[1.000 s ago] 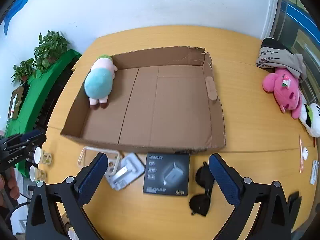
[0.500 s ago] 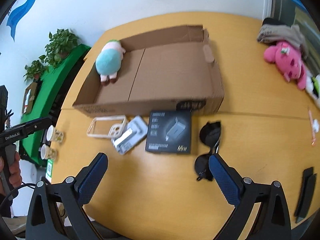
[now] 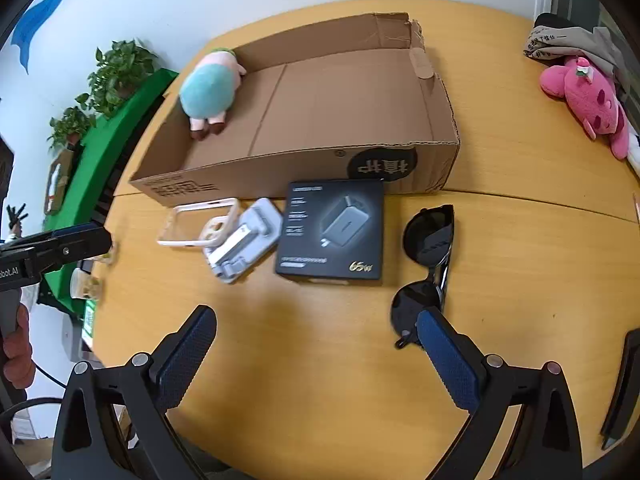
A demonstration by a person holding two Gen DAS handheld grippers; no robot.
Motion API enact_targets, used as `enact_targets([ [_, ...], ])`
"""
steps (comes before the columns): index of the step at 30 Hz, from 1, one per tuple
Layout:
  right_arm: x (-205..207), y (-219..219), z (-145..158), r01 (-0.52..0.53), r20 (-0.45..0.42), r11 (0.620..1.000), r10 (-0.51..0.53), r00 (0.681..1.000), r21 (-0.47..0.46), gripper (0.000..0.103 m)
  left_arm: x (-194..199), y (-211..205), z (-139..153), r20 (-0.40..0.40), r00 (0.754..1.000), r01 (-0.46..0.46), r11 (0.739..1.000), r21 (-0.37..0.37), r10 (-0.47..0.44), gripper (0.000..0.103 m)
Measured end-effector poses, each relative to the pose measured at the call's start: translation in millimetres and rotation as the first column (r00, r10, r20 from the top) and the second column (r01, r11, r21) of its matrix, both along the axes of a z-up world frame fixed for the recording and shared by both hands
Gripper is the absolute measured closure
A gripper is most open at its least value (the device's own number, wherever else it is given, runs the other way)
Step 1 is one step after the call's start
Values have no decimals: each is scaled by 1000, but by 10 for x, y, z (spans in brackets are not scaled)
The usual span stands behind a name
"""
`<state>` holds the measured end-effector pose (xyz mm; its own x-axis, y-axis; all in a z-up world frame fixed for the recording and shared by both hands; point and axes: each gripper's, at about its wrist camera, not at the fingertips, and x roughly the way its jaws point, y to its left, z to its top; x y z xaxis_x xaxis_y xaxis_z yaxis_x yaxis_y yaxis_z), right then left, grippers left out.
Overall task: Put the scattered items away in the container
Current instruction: 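Close the left and right grippers on the black UGREEN charger box, then carry the charger box with both grippers into the cardboard box and open them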
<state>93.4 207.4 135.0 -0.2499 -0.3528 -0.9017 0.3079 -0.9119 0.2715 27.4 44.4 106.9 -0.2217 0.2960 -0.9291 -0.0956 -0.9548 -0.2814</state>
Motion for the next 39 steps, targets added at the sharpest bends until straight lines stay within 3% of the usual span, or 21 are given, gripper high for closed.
enact_targets([
  [6,-116,-158,-206,-112,-15,992,113,993,55,1,-368,404,-584,110,990,62,980,187,-84,28],
  [11,-310,-242,-598,-219,-8,965,223,975,141,1,-596,631,-1100,207,975,25,970,243,-77,28],
  [13,-395,-293,-796,-279,33,946,278,960,167,1,-666,729,-1251,228,970,30,975,220,-82,28],
  [20,-597,-451,-1086,-374,55,912,371,927,167,1,-878,933,-1485,246,964,38,964,264,-105,28],
  [25,-692,-452,-1166,-383,40,917,381,924,113,1,-901,884,-1513,226,970,14,951,308,-87,33],
  [32,-665,-405,-1161,-368,35,923,367,930,114,8,-881,861,-1460,212,974,22,960,278,-83,34],
  [39,-558,-354,-795,-327,-24,940,331,943,97,12,-736,798,-936,111,990,58,967,248,-88,34],
])
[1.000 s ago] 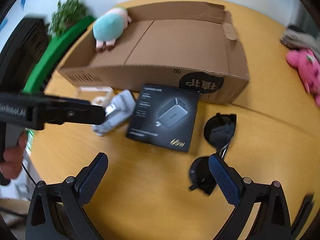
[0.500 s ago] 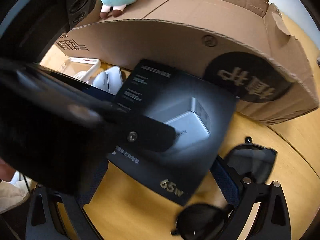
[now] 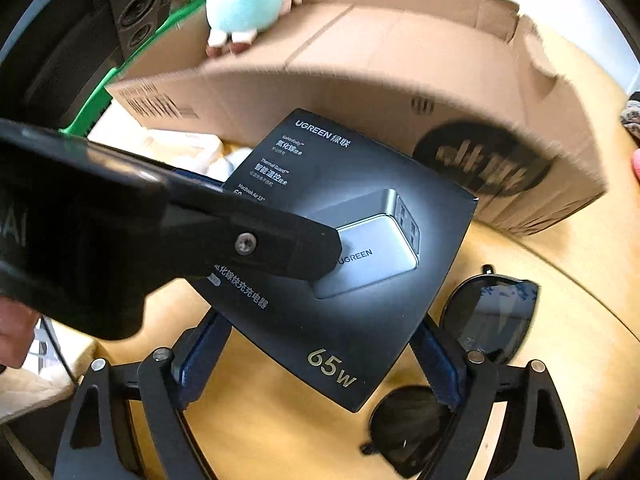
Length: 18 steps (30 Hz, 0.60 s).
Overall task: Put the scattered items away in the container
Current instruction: 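Carry the charger box with both grippers into the cardboard box and open them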
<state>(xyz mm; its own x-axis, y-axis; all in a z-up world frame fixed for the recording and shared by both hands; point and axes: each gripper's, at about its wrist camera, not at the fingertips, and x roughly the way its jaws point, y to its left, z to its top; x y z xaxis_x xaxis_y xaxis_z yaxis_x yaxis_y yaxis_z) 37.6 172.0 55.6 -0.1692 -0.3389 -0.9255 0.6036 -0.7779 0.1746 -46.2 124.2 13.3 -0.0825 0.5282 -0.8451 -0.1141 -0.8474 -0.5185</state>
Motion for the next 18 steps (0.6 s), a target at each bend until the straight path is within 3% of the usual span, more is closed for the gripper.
enact_targets([
  [7,-50,-144,714,-14,-91,1000,12,996,-21,12,49,-175,797,-153,988,-25,998,-52,16,34],
  [11,-147,-214,1141,-18,-158,998,10,987,-54,12,22,-279,1294,-271,963,-37,995,-88,12,34],
  [18,-237,-480,1795,-67,-291,995,41,956,-80,12,-186,-514,1917,-406,912,-101,991,-93,55,34],
])
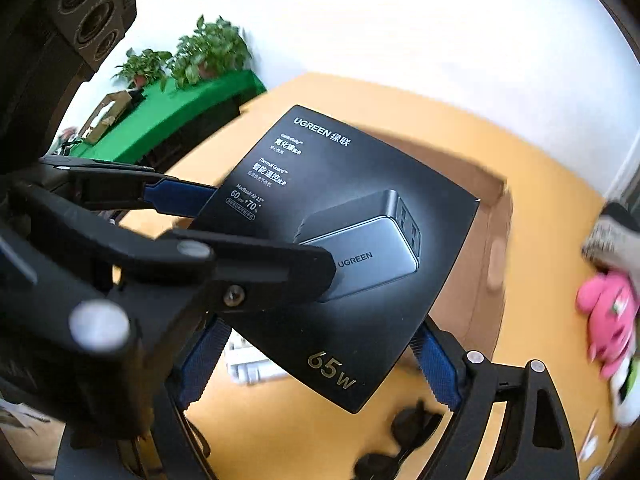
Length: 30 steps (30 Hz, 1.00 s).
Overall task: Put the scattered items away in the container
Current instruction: 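Carry the charger box with both grippers into the cardboard box and open them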
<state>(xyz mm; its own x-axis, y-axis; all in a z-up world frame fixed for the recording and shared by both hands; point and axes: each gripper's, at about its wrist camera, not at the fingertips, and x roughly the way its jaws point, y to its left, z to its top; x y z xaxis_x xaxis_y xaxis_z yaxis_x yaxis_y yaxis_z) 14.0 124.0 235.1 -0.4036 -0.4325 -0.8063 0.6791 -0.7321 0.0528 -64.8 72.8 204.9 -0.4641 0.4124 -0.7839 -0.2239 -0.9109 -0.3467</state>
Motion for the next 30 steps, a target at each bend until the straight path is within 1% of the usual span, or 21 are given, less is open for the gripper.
enact_targets([
  [4,-134,-310,308,-21,-59,1000,20,998,-6,12,-213,-166,244,-56,998,-29,1000,5,29,34],
  [7,-365,-511,436,-35,-86,999,34,996,-10,12,-422,-243,356,-92,995,-39,999,-7,38,34],
  [10,-566,-718,504,-45,-105,999,45,994,-1,12,-724,-364,393,-108,993,-45,999,4,45,34],
  [13,-843,-796,487,-56,-108,998,57,993,19,12,-1025,-452,321,-104,993,-48,999,14,49,34],
  [17,-1280,-968,276,-69,-79,997,72,994,43,12,-1432,-535,102,-82,995,-53,998,22,55,34],
  [19,-1493,-1041,120,-69,-55,996,72,996,55,12,-1629,-583,-57,-61,996,-58,998,27,59,34],
  [22,-1842,-1125,-171,-71,-10,995,72,997,73,12,-1938,-668,-384,-17,998,-65,997,40,65,34],
  [25,-2209,-1258,-472,-64,49,995,60,997,80,12,-2251,-708,-759,53,995,-92,993,69,88,34],
  [29,-2585,-1310,-914,-54,123,995,44,991,84,12,-2551,-679,-1171,118,990,-90,994,65,82,34],
  [30,-2645,-1224,-992,-54,137,995,41,990,87,12,-2612,-664,-1269,134,988,-85,994,63,76,34],
])
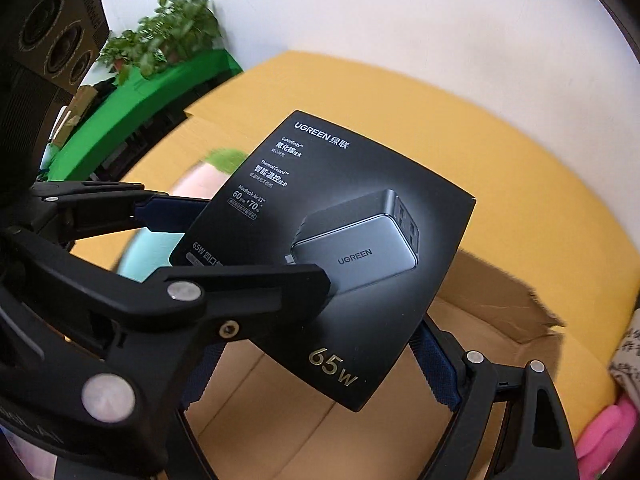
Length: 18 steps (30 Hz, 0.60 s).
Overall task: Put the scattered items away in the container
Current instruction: 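Carry the charger box with both grippers into the cardboard box and open them, then withdraw both grippers from the cardboard box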
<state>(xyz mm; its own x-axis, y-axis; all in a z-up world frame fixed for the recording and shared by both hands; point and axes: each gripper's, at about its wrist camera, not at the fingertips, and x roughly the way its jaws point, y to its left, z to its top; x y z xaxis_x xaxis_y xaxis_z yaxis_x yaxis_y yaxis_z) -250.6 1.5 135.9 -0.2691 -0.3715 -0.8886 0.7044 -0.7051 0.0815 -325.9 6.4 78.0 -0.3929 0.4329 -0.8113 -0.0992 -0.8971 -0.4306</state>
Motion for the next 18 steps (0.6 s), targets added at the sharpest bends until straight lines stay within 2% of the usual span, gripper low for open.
enact_targets([
  [4,-193,27,-387,-3,57,999,1,998,32,12,-158,100,-358,70,997,27,999,-26,-25,34],
  [7,-281,87,-653,-8,123,1000,5,992,25,12,-208,123,-573,132,991,16,998,-58,-9,34],
  [10,-338,53,-863,-17,191,1000,14,981,15,13,-204,135,-670,171,985,17,995,-95,0,36],
  [13,-305,126,-832,32,178,999,-32,983,1,12,-132,93,-507,138,990,6,994,-109,9,36],
  [18,76,668,-423,128,138,990,-120,983,-51,9,343,-188,140,21,998,-50,994,-101,52,31],
])
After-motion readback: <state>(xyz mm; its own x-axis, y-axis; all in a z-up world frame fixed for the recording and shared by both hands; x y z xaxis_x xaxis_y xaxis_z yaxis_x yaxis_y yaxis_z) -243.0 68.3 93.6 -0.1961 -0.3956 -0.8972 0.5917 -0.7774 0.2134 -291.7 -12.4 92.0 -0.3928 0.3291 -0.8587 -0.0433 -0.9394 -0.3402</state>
